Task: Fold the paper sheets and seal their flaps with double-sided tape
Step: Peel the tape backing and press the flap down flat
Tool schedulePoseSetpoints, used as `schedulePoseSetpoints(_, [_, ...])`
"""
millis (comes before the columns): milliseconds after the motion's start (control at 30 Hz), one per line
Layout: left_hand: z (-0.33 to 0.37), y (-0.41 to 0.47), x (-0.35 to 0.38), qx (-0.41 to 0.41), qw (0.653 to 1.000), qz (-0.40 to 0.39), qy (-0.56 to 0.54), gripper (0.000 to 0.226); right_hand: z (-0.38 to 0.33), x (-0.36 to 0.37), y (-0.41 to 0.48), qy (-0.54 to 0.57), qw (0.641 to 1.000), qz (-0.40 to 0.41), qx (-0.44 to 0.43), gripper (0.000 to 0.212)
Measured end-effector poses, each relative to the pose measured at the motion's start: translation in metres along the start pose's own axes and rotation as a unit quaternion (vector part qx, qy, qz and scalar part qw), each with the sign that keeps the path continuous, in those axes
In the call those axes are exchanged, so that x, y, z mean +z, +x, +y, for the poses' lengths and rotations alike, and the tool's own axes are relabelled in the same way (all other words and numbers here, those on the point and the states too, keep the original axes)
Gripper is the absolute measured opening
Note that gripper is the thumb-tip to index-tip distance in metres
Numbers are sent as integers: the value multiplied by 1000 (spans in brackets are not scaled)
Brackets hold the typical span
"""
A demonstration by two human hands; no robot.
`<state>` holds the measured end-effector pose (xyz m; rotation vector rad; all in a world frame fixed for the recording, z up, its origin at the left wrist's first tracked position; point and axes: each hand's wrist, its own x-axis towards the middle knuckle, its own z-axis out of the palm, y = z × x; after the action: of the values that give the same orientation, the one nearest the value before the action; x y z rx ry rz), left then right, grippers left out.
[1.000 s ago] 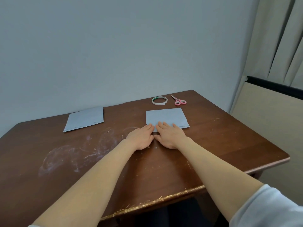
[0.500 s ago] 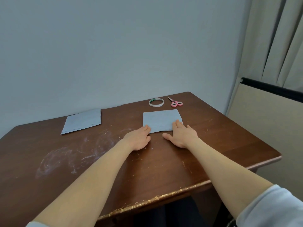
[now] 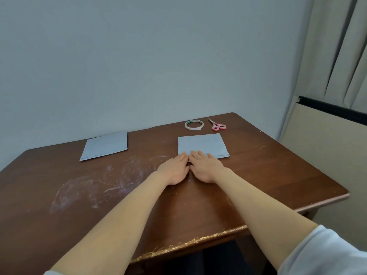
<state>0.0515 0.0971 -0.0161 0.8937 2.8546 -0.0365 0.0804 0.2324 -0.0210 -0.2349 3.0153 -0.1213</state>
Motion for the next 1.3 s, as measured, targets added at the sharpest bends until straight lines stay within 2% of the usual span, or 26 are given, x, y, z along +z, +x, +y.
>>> schedulePoseSetpoints(367, [0, -1, -9, -16, 999, -43, 14, 56, 35, -3, -19, 12, 997, -10, 76, 69])
schedulePoseSetpoints(833, [5, -2, -11, -22, 998, -48, 18, 55, 50, -3, -30, 1, 976, -18, 215, 86])
schedulePoseSetpoints(933, [5, -1, -17, -36, 999, -38, 16, 44, 49, -13, -27, -10, 970, -20, 244, 79])
schedulePoseSetpoints(1033, [3, 6, -21, -80, 994, 65, 23, 33, 53, -18, -24, 26, 970, 58, 233, 63])
schedulePoseSetpoints(1100, [4, 14, -19, -70, 991, 111, 7, 41, 56, -16, -20, 35, 978, 97, 181, 60])
schedulePoseSetpoints(1200, [17, 27, -16, 2, 997, 83, -11, 59, 61, -13, -12, 22, 989, 78, 122, 56])
schedulePoseSetpoints(1300, [23, 39, -7, 23, 999, 47, -4, 53, 63, -14, -4, 10, 992, 55, 112, 47])
